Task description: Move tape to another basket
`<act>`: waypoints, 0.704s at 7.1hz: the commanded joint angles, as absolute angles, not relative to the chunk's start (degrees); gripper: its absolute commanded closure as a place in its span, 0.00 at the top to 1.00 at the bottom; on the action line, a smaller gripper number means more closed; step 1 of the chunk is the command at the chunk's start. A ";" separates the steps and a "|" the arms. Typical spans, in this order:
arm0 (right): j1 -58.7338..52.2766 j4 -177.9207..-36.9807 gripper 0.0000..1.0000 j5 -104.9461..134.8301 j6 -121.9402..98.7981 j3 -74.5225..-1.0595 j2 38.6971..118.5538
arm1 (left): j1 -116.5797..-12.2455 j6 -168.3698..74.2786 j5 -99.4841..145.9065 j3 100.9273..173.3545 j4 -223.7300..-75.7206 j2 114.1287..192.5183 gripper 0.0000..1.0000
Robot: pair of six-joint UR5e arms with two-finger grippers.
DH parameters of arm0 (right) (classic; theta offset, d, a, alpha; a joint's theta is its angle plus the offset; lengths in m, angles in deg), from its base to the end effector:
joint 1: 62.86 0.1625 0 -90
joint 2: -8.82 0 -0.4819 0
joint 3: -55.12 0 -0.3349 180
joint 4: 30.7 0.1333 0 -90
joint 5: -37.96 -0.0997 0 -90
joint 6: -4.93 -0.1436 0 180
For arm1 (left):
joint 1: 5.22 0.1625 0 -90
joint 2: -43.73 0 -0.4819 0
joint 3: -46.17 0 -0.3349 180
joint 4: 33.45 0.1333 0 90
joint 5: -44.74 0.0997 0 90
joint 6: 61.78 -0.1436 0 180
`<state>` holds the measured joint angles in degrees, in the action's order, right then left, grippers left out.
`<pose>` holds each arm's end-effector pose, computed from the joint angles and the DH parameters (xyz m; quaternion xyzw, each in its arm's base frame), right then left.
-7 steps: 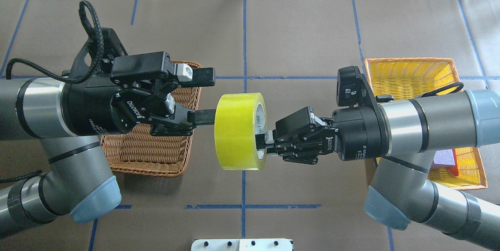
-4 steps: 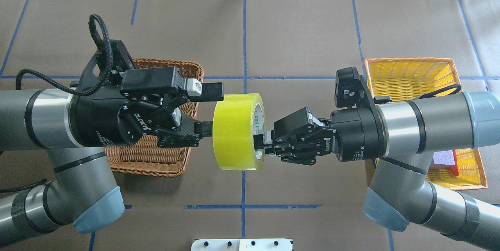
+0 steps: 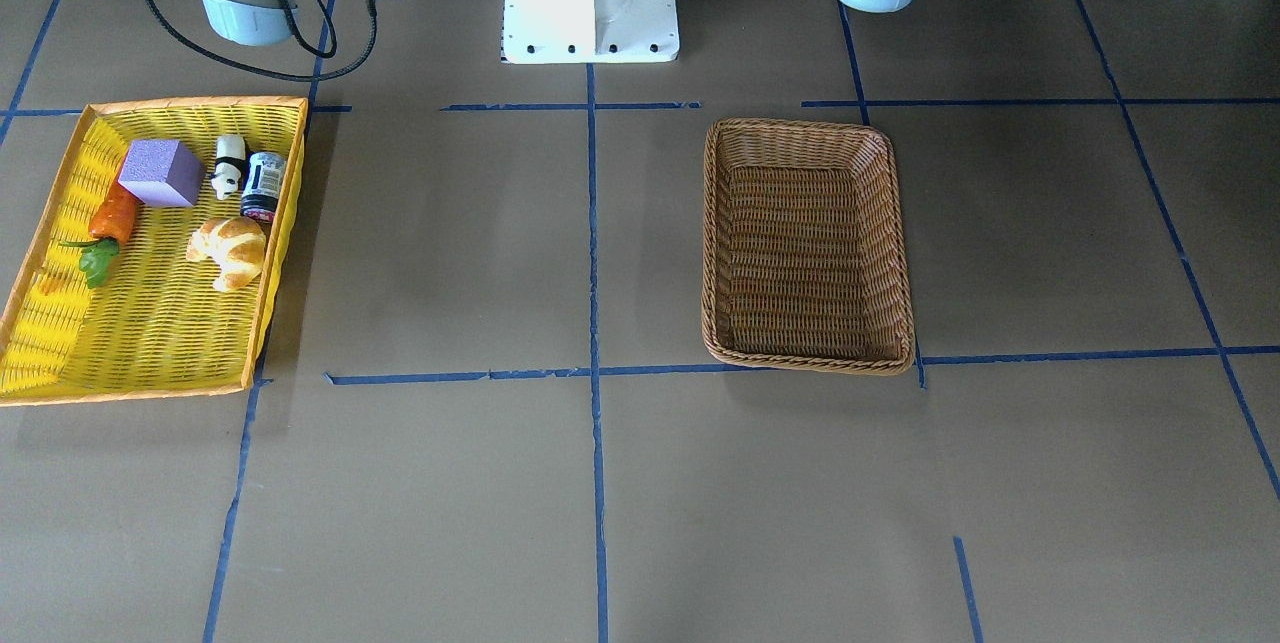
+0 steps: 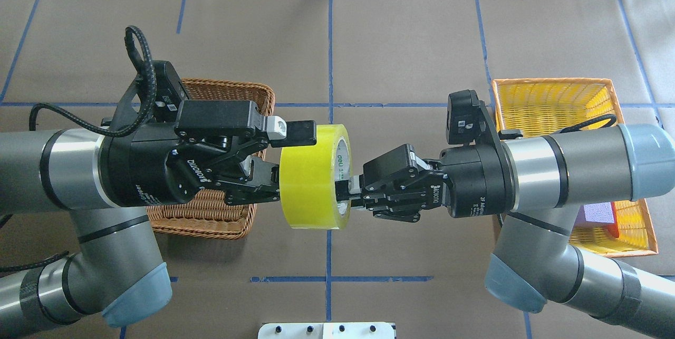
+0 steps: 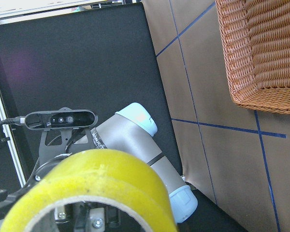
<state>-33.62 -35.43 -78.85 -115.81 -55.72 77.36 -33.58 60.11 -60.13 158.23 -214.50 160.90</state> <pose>-0.3721 -0.2868 0.2284 -0.1138 -0.8713 0.0346 0.4761 0.3508 -0.2990 0.1671 -0.0727 0.9308 -0.0638 0.3524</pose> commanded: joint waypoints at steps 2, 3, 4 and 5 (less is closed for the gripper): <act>-33.86 -35.10 1.00 -78.93 -115.39 -55.80 77.37 | -33.52 60.13 -57.82 158.41 -214.76 160.45 0.00; -33.68 -35.01 1.00 -79.02 -115.39 -55.80 77.55 | -33.52 60.13 -57.82 158.49 -215.20 160.27 0.00; -33.42 -34.05 1.00 -79.11 -115.48 -55.89 78.07 | -33.69 60.13 -57.82 158.93 -215.29 160.19 0.00; -33.33 -30.65 1.00 -79.02 -115.48 -55.72 79.82 | -33.87 60.13 -57.65 159.20 -215.90 160.18 0.00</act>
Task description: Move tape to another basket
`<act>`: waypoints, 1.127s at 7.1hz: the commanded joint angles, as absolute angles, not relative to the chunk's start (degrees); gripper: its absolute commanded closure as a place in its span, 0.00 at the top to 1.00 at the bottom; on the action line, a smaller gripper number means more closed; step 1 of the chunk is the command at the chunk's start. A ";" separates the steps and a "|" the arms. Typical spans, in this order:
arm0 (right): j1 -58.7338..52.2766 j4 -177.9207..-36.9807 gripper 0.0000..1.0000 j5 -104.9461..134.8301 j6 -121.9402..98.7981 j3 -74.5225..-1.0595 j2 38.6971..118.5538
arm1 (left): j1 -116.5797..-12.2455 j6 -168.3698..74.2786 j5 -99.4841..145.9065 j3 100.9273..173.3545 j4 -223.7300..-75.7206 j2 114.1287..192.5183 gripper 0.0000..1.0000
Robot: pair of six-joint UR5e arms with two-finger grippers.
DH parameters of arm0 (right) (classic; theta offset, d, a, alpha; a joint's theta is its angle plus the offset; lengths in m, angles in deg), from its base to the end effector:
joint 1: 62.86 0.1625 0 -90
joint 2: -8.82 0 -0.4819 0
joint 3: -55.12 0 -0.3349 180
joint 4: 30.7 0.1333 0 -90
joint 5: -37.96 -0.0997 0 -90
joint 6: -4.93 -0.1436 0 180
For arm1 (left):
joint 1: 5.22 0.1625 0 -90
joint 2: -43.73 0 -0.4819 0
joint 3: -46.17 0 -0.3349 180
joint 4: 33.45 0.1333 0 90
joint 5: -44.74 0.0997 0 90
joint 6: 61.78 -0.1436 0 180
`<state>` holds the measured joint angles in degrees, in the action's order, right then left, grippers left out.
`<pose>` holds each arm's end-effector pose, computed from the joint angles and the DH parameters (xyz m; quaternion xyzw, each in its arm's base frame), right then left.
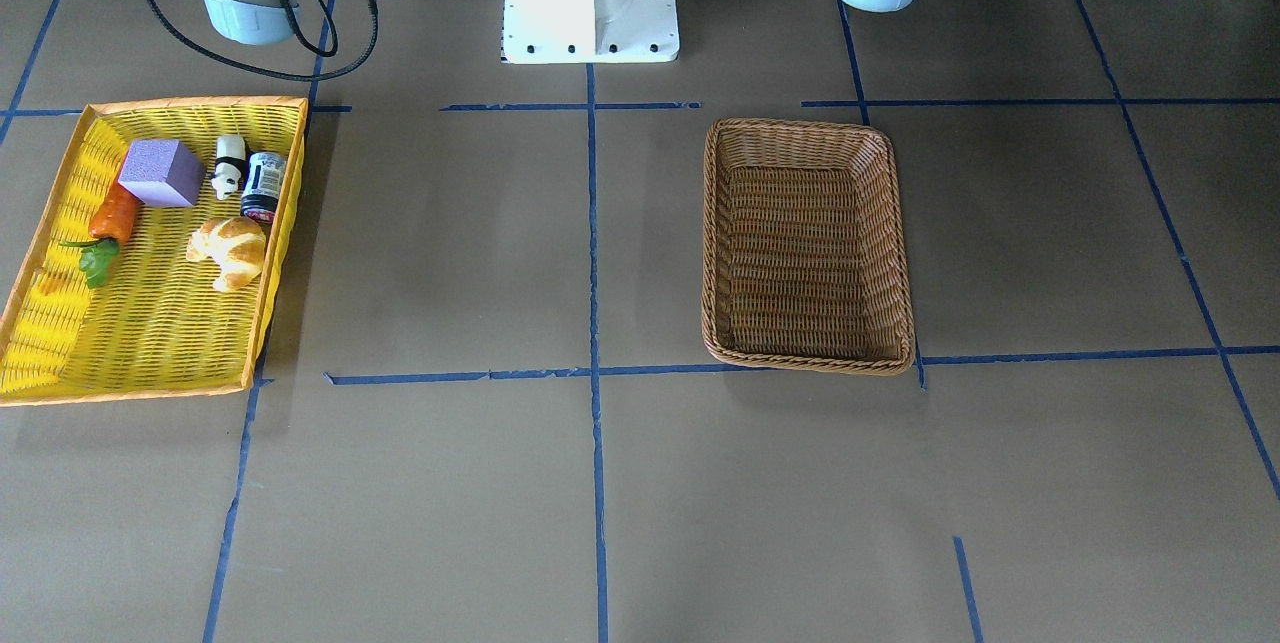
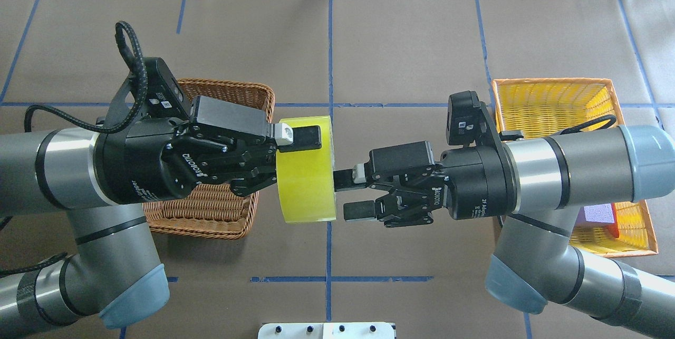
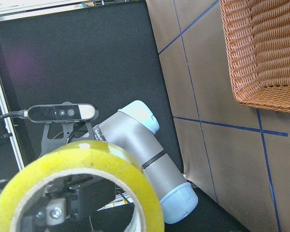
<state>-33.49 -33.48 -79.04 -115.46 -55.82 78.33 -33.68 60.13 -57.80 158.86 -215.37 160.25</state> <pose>-0.3652 -0.2837 0.2345 -0.1089 -0.8754 0.0275 0.4701 0.3419 -0.3015 0.1684 -0.0645 0.9359 -0.0773 0.3377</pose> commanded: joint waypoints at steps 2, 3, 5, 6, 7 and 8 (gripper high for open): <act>-30.19 -28.86 1.00 -78.84 -115.48 -55.63 83.94 | -34.39 59.78 -53.10 158.33 -215.82 160.01 0.00; -25.99 -29.29 1.00 -79.63 -115.05 -55.80 86.40 | -36.40 59.86 -52.82 156.93 -215.30 158.88 0.00; -20.09 -36.19 1.00 -80.86 -114.69 -55.63 89.67 | -38.87 58.64 -55.43 151.31 -213.90 155.46 0.00; -16.66 -44.25 1.00 -83.21 -111.99 -55.80 89.59 | -41.84 56.63 -61.19 150.42 -207.10 154.83 0.00; -13.06 -50.94 1.00 -86.46 -107.35 -55.71 89.85 | -45.78 52.18 -70.65 150.41 -194.85 154.82 0.00; -11.03 -55.79 1.00 -87.62 -105.39 -55.80 90.29 | -48.26 47.69 -73.18 151.80 -183.76 154.74 0.00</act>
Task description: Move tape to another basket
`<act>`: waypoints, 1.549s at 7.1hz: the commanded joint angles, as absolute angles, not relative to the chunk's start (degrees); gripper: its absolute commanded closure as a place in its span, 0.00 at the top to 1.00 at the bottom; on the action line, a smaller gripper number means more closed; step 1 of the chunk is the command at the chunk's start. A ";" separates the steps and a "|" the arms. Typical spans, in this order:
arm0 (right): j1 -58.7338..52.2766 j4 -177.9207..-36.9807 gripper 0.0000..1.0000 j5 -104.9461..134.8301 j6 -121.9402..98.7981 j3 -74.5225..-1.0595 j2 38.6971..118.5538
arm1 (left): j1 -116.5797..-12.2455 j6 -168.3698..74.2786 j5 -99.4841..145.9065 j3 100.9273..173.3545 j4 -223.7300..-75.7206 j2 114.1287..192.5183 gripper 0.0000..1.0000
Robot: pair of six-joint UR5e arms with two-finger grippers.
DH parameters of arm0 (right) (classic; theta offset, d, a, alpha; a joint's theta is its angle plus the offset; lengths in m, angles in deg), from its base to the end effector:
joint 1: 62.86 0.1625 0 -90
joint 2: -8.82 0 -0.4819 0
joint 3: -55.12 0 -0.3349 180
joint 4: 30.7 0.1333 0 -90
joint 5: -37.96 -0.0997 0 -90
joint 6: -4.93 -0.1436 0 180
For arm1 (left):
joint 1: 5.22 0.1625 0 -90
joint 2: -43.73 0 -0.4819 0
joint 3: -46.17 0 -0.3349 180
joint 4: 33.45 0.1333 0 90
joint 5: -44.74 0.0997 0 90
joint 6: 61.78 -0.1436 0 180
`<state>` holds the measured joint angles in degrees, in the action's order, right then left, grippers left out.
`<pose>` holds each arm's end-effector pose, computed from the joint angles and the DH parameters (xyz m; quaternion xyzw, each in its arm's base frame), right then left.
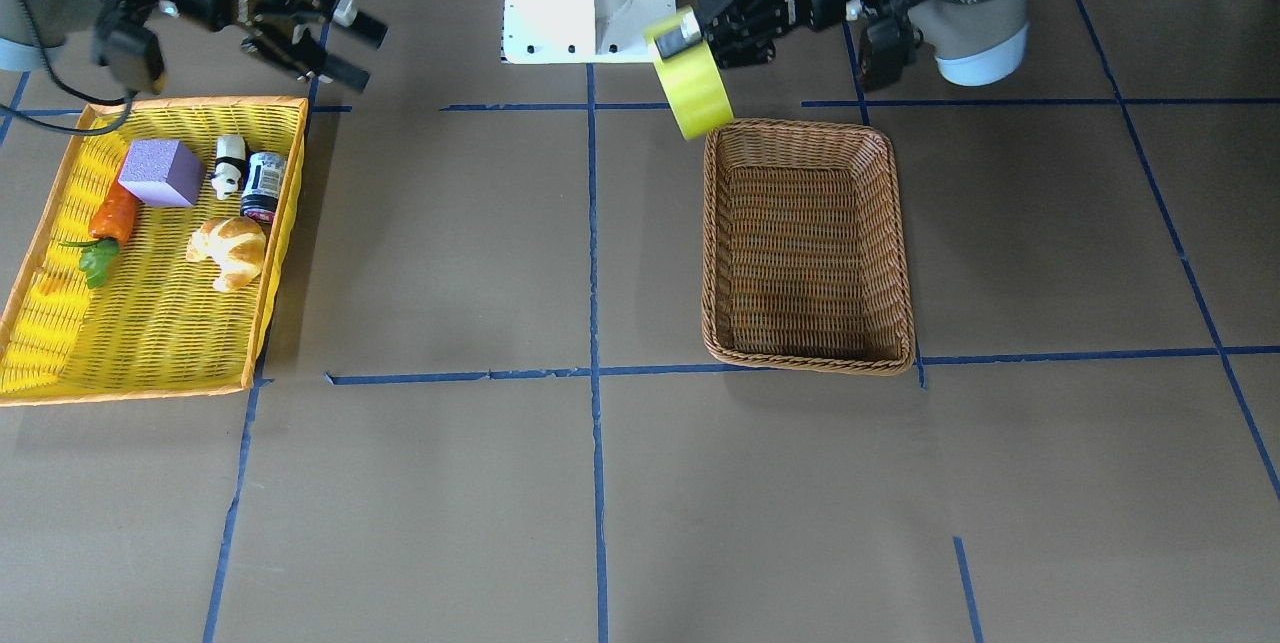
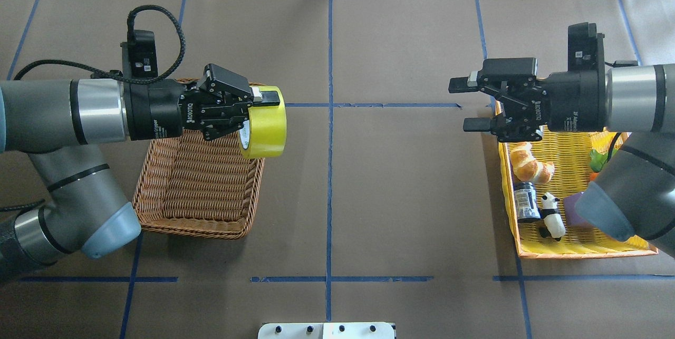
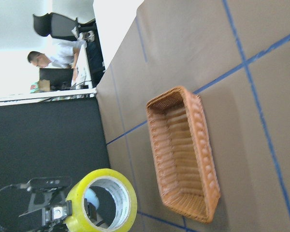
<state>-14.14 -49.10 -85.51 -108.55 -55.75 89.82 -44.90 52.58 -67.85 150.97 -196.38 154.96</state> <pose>-0.2650 -0.3839 0.3501 -0.0158 -0.7633 0.1770 0.6211 0.3644 -0.4039 0.2773 -0.0064 0.8062 -0.1669 0.5676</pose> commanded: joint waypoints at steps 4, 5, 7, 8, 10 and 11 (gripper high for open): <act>-9.33 -57.95 1.00 -87.46 -101.79 -54.23 92.93 | -42.79 39.47 -65.97 153.05 -151.97 154.56 0.00; -9.51 -57.86 1.00 -87.37 -101.51 -53.26 92.76 | -37.96 38.17 -59.91 152.52 -146.44 154.65 0.00; -9.60 -57.69 1.00 -86.84 -101.51 -52.20 92.75 | -37.30 33.16 -57.05 151.30 -139.89 155.26 0.00; -9.77 -57.69 1.00 -86.75 -101.51 -52.02 92.67 | -37.21 33.15 -55.99 149.72 -139.71 155.35 0.00; -9.86 -57.60 1.00 -86.66 -101.51 -51.76 92.75 | -37.30 31.84 -54.06 148.74 -139.62 156.14 0.01; -9.86 -57.60 1.00 -86.66 -101.51 -51.76 92.67 | -37.30 31.13 -53.52 147.96 -139.62 156.75 0.03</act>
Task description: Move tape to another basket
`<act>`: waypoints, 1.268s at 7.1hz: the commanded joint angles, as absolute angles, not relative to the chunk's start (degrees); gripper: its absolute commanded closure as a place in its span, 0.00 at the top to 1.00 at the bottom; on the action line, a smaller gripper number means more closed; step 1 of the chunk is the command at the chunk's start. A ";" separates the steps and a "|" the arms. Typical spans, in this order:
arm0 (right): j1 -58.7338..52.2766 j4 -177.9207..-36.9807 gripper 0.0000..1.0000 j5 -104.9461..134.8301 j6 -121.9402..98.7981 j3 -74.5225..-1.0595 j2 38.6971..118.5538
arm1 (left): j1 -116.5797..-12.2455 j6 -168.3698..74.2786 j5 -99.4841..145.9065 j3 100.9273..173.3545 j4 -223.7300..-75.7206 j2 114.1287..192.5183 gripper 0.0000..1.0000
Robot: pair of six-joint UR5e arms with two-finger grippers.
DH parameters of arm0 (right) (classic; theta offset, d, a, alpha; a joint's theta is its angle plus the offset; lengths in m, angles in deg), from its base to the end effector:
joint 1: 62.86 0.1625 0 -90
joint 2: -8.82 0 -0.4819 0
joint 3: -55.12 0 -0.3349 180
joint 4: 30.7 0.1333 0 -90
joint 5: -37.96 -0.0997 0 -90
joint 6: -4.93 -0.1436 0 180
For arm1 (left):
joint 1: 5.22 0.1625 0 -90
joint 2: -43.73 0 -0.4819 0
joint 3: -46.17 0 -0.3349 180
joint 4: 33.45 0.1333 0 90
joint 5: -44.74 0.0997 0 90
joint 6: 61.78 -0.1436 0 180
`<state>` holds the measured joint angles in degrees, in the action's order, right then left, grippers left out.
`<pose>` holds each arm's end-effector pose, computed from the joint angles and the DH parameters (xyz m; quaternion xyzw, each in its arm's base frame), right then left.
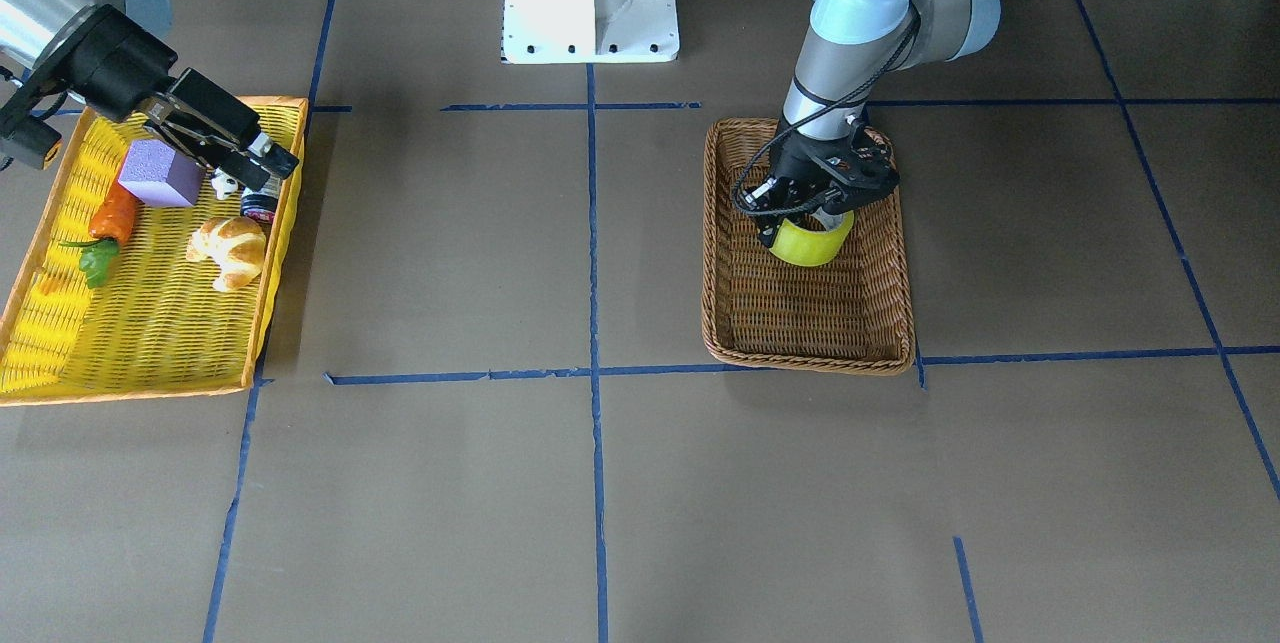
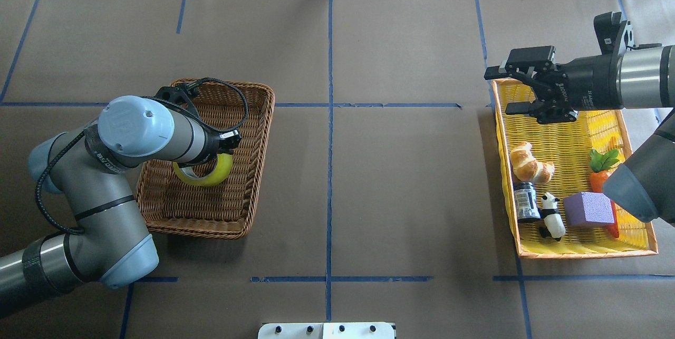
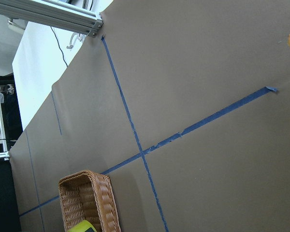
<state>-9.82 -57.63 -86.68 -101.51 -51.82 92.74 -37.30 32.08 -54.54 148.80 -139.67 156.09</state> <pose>-0.2497 -0.4178 0.4193 -0.0020 -0.6870 0.2306 0.6891 0.4758 -0.4282 0.4272 0.0343 0.4355 -0.2441 0.8658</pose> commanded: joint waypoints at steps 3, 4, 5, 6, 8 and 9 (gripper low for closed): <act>-9.95 -57.51 1.00 -86.66 -101.51 -51.67 92.67 | -37.21 31.12 -53.43 147.16 -139.97 156.76 0.13; -9.95 -57.60 1.00 -86.66 -101.42 -51.58 92.58 | -37.30 31.12 -53.52 147.16 -139.97 156.76 0.29; -10.30 -57.86 1.00 -86.75 -100.98 -51.58 92.49 | -37.30 30.95 -53.87 147.51 -139.97 156.76 0.50; -10.30 -57.95 1.00 -86.84 -100.02 -51.58 92.75 | -37.91 27.21 -54.13 148.47 -139.62 156.76 0.89; -4.89 -69.56 1.00 -94.17 -84.38 -52.37 92.93 | -44.54 17.72 -60.75 150.23 -139.53 156.06 1.00; -0.94 -72.68 1.00 -97.88 -76.62 -52.37 93.10 | -51.81 11.67 -70.30 150.41 -139.62 154.49 1.00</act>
